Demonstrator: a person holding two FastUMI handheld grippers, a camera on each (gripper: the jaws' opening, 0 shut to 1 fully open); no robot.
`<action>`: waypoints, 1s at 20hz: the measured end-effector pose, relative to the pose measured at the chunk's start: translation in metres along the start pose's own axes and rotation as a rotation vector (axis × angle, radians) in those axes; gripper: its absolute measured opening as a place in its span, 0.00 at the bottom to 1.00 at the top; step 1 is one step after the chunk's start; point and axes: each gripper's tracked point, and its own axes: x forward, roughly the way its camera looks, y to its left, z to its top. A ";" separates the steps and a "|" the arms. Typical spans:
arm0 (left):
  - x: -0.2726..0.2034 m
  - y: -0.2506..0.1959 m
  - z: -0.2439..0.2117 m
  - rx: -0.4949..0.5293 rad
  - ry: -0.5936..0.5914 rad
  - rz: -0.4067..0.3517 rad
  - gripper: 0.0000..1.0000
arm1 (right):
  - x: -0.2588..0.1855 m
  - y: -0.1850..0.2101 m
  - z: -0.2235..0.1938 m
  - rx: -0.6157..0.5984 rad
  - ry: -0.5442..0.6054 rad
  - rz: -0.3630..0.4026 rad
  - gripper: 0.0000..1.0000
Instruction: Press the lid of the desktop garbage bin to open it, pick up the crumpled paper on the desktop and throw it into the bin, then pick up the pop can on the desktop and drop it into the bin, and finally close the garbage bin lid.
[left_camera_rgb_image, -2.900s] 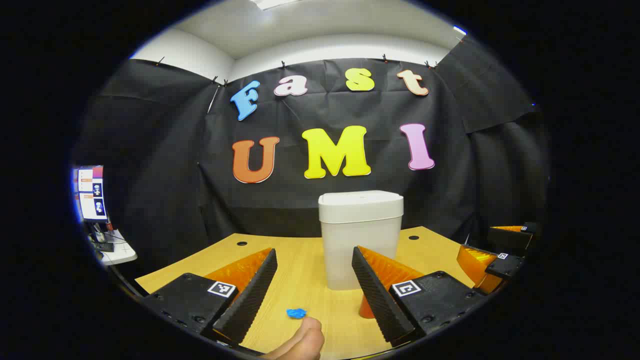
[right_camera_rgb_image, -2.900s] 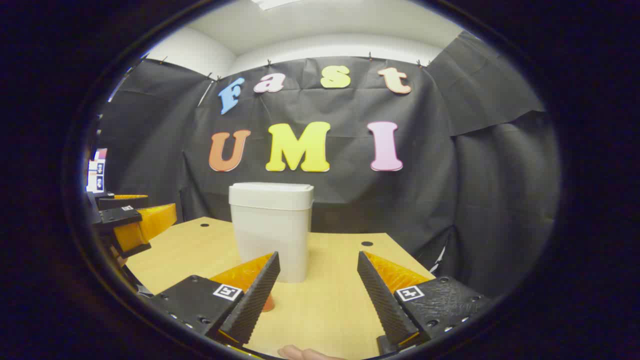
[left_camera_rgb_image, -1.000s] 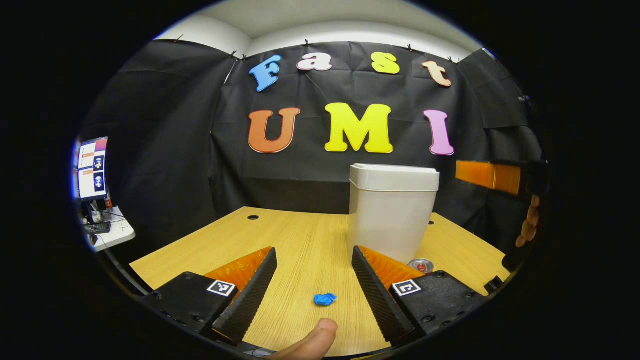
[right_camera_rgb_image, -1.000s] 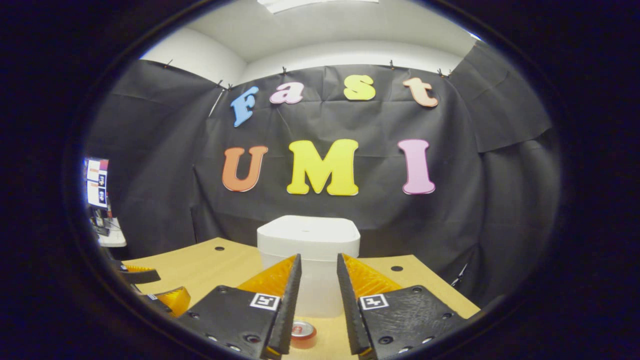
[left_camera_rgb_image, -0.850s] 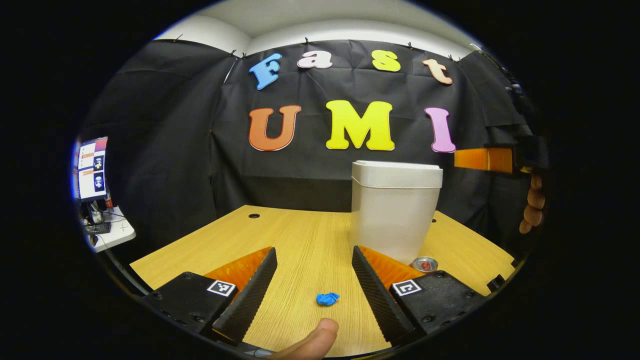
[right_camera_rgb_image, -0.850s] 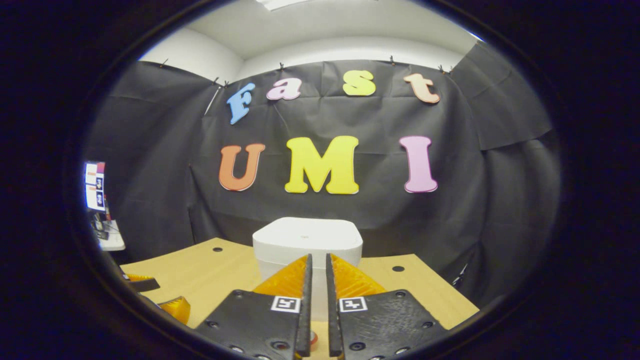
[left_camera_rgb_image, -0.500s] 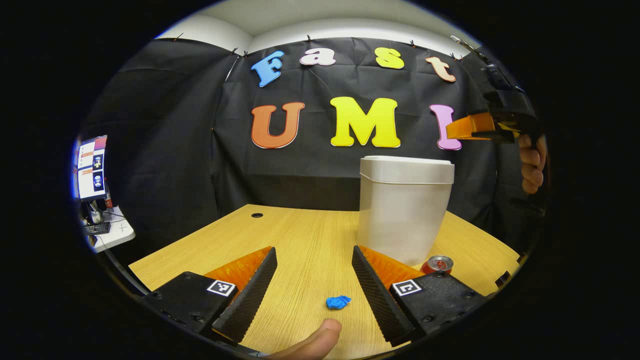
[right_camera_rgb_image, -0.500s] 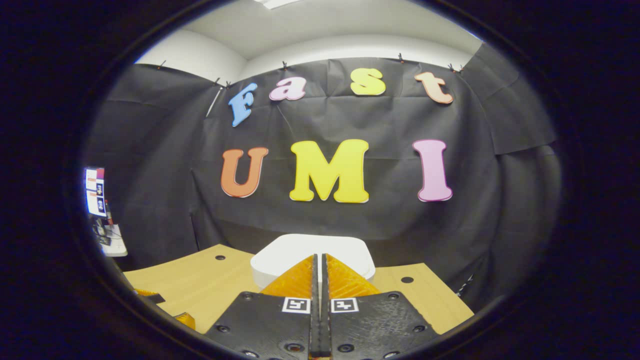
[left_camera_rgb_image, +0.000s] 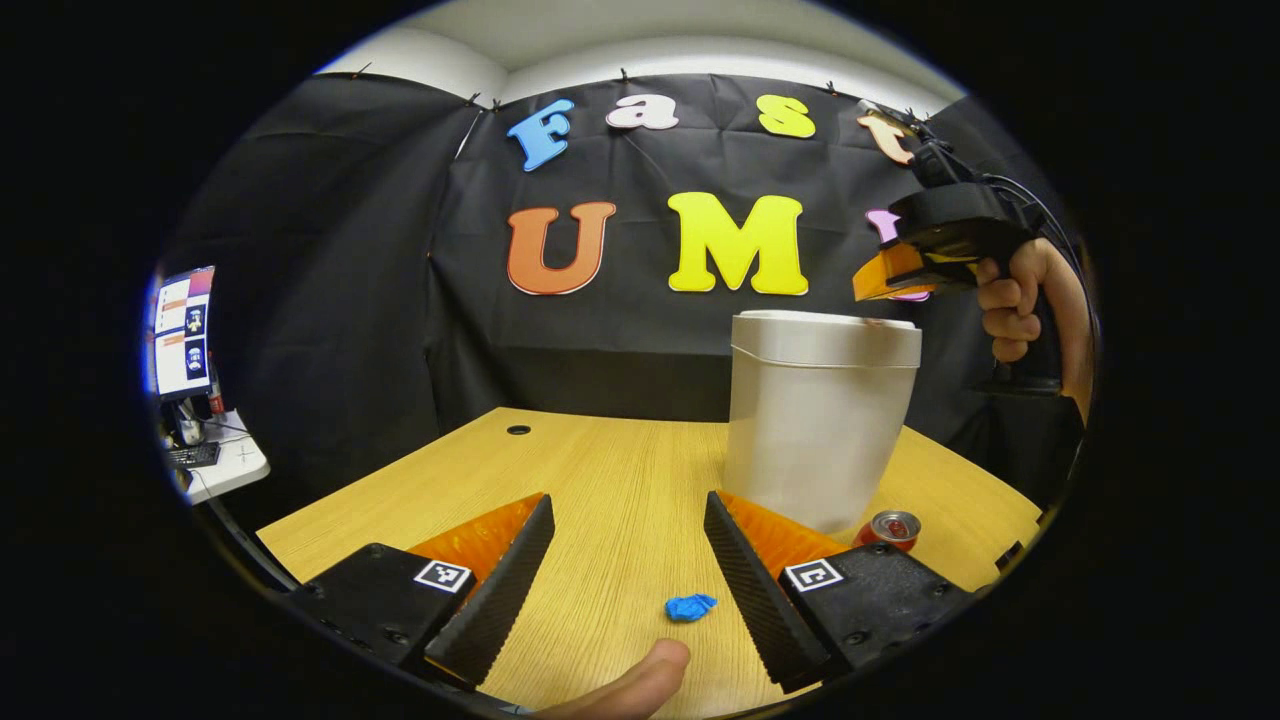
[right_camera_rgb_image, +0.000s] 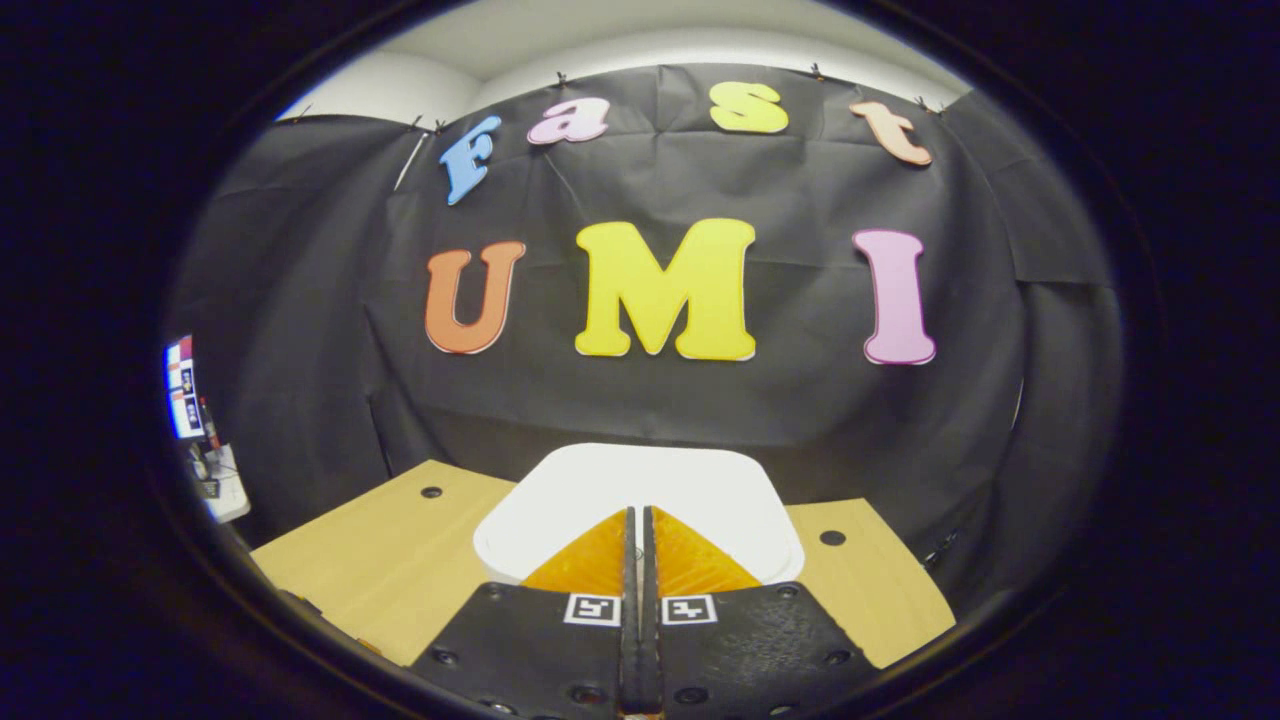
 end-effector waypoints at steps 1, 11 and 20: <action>0.000 -0.001 0.001 0.002 -0.003 -0.005 0.98 | 0.003 0.001 -0.004 0.000 0.013 -0.001 0.00; -0.003 0.000 0.006 0.020 -0.022 -0.001 0.98 | -0.032 0.003 -0.004 -0.032 -0.019 -0.060 0.00; -0.003 -0.001 0.005 0.031 -0.021 -0.008 0.98 | -0.095 0.024 -0.013 -0.044 -0.099 -0.030 0.01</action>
